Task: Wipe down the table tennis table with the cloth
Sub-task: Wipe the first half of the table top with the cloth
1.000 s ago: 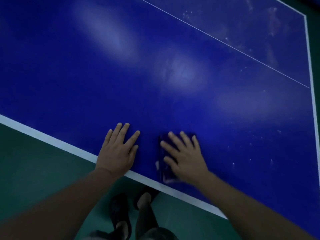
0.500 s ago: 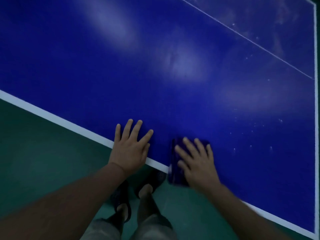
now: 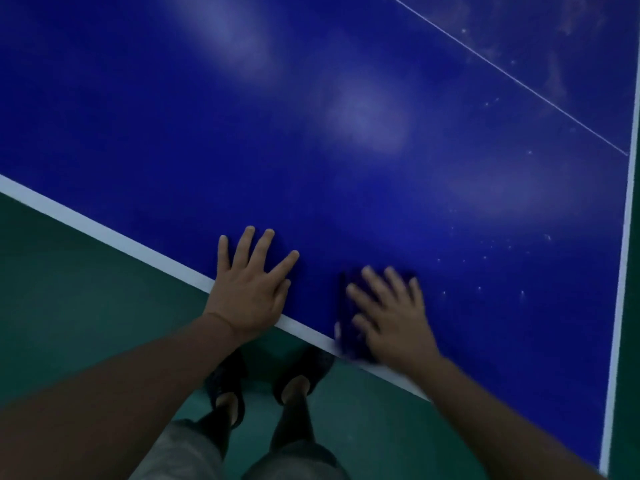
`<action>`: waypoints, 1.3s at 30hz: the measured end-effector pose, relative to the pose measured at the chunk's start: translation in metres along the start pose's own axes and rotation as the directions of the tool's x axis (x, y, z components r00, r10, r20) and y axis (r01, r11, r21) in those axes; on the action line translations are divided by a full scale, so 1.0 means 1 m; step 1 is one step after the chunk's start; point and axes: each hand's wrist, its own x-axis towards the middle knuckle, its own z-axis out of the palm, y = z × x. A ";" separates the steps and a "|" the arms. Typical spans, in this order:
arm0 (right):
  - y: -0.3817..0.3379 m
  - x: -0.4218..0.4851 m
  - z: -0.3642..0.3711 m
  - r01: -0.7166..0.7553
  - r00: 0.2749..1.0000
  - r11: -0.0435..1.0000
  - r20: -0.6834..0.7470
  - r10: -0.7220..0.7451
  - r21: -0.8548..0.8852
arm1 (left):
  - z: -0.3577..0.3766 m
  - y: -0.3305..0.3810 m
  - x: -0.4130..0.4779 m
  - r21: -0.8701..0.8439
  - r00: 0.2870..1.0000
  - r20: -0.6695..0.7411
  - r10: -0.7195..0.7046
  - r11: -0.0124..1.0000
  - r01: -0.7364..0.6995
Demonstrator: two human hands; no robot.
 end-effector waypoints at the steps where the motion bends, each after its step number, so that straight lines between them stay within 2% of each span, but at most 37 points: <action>1: 0.027 0.020 -0.007 -0.054 0.999 0.998 -0.002 0.054 -0.031 | 0.001 0.002 0.000 0.010 1.000 -0.001 -0.005 1.000 0.005; 2: 0.050 0.042 -0.016 -0.159 0.987 0.987 0.014 0.159 -0.026 | 0.001 0.005 0.000 0.013 1.000 -0.001 -0.012 1.000 0.012; 4: 0.069 0.079 -0.026 -0.402 0.916 0.914 0.016 0.402 0.056 | 0.002 0.014 0.001 0.001 1.000 -0.009 -0.030 1.000 0.030; 6: 0.052 0.088 -0.023 -0.500 0.864 0.859 -0.006 0.504 0.112 | 0.004 0.026 0.003 -0.010 0.999 -0.010 -0.050 0.999 0.049; 8: 0.015 0.065 -0.011 -0.421 0.904 0.904 -0.048 0.425 0.071 | 0.006 0.040 0.006 -0.007 0.998 -0.012 -0.062 0.998 0.062; 11: -0.026 -0.009 0.009 -0.146 0.989 0.987 -0.018 0.147 0.064 | 0.009 0.063 0.012 -0.001 0.995 -0.016 -0.100 0.995 0.100; 14: 0.012 -0.027 0.006 0.128 0.991 0.990 0.023 -0.130 0.066 | 0.011 0.079 0.017 -0.020 0.990 -0.028 -0.139 0.990 0.138; 16: 0.061 0.001 -0.008 0.230 0.972 0.973 0.035 -0.230 0.003 | 0.013 0.087 0.019 -0.009 0.987 -0.021 -0.158 0.987 0.158; 18: 0.107 0.046 -0.024 0.140 0.988 0.990 0.066 -0.138 -0.034 | 0.015 0.092 0.021 -0.006 0.984 -0.009 -0.179 0.984 0.179; 20: 0.126 0.084 -0.034 -0.076 0.996 0.997 0.043 0.076 -0.007 | 0.016 0.097 0.022 0.003 0.981 0.009 -0.194 0.981 0.194; 22: 0.108 0.097 -0.031 -0.252 0.968 0.966 0.014 0.251 0.051 | 0.018 0.102 0.024 0.014 0.979 0.011 -0.203 0.979 0.202; 23: 0.090 0.090 -0.027 -0.277 0.961 0.960 -0.007 0.278 0.044 | 0.018 0.104 0.024 0.017 0.979 0.011 -0.202 0.979 0.202; 25: 0.053 0.051 -0.013 -0.176 0.984 0.984 -0.028 0.176 0.034 | 0.017 0.107 0.025 0.023 0.980 0.009 -0.198 0.980 0.197; 27: 0.037 -0.003 0.000 0.030 0.999 0.998 0.018 -0.031 0.051 | 0.016 0.109 0.027 0.027 0.980 0.004 -0.201 0.979 0.201; 29: 0.055 -0.028 0.005 0.216 0.973 0.975 0.066 -0.220 0.058 | 0.015 0.109 0.027 0.029 0.980 0.011 -0.199 0.980 0.199; 31: 0.095 -0.012 -0.003 0.300 0.950 0.954 0.080 -0.301 0.026 | 0.013 0.109 0.028 0.040 0.980 0.021 -0.199 0.979 0.198; 32: 0.115 0.004 -0.008 0.273 0.959 0.962 0.075 -0.272 -0.015 | 0.012 0.108 0.028 0.046 0.980 0.029 -0.197 0.980 0.196; 33: 0.135 0.025 -0.015 0.186 0.981 0.982 0.066 -0.183 -0.041 | 0.011 0.109 0.029 0.048 0.980 0.036 -0.195 0.980 0.193; 35: 0.161 0.074 -0.028 -0.087 0.996 0.996 0.034 0.087 -0.001 | 0.008 0.110 0.032 0.062 0.979 0.053 -0.195 0.979 0.192; 37: 0.160 0.115 -0.036 -0.325 0.946 0.940 0.033 0.324 0.100 | 0.006 0.113 0.037 0.068 0.977 0.080 -0.196 0.979 0.191; 39: 0.131 0.129 -0.037 -0.403 0.915 0.906 0.065 0.398 0.133 | 0.005 0.116 0.044 0.072 0.975 0.102 -0.198 0.979 0.191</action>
